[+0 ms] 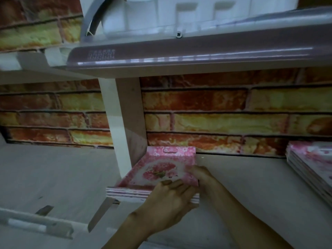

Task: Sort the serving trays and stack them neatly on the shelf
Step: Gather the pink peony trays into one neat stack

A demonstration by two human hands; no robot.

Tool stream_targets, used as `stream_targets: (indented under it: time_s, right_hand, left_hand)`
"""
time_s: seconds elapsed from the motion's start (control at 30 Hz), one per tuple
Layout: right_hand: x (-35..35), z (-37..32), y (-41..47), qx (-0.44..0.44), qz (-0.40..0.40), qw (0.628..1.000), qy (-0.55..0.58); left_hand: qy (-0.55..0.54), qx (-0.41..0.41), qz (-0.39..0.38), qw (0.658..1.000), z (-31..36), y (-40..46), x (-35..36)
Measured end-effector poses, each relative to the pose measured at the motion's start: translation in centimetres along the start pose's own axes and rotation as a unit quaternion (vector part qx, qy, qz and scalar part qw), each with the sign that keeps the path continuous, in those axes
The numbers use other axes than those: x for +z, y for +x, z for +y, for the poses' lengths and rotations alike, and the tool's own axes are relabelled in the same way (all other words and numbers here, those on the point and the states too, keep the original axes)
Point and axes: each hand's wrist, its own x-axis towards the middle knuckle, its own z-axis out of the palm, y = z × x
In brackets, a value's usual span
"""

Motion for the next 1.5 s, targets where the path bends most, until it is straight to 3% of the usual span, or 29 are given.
stream_targets:
  time_s: [0.13,0.27,0.5,0.67,0.87,0.97,1.2,1.37,1.5]
  right_hand:
    - [-1.4,-0.8,-2.6,-0.017,0.033,0.999,0.034]
    - [-4.8,-2.0,-5.7,-0.075,0.071,0.993,0.055]
    - [-11.6,-2.9,-11.0,-0.176,0.139,0.973,0.057]
    - [-16.3,-2.1,-14.3,-0.215,0.17,0.959,0.075]
    - [-22.9,-2.0,-20.0,-0.253,0.184,0.947,0.076]
    - [-27.1,-1.5,-22.7,-0.238,0.197,0.947,0.091]
    - [-37.1,-1.1,-27.5,-0.208,0.286,0.934,0.051]
    - [-42.9,-2.1,-28.4,-0.198,0.289,0.936,0.047]
    - [-46.4,-2.9,-27.9,-0.174,0.245,0.952,0.059]
  left_hand:
    - [-0.132,-0.031,-0.01,0.991,0.0,0.3,-1.6]
    - [-0.318,-0.143,0.019,0.937,-1.3,0.5,-2.9]
    - [-0.326,-0.306,0.149,0.882,-6.4,2.8,-1.7]
    - [-0.504,-0.436,0.039,0.744,-3.6,5.8,1.0]
    - [-0.544,-0.4,0.068,0.735,3.8,10.5,2.3]
    - [-0.581,-0.397,0.076,0.706,7.9,13.1,2.5]
    - [-0.602,-0.405,0.083,0.683,17.7,19.8,3.3]
    - [-0.619,-0.416,0.07,0.662,21.5,24.1,4.7]
    - [-0.638,-0.42,0.057,0.643,22.7,27.6,5.7]
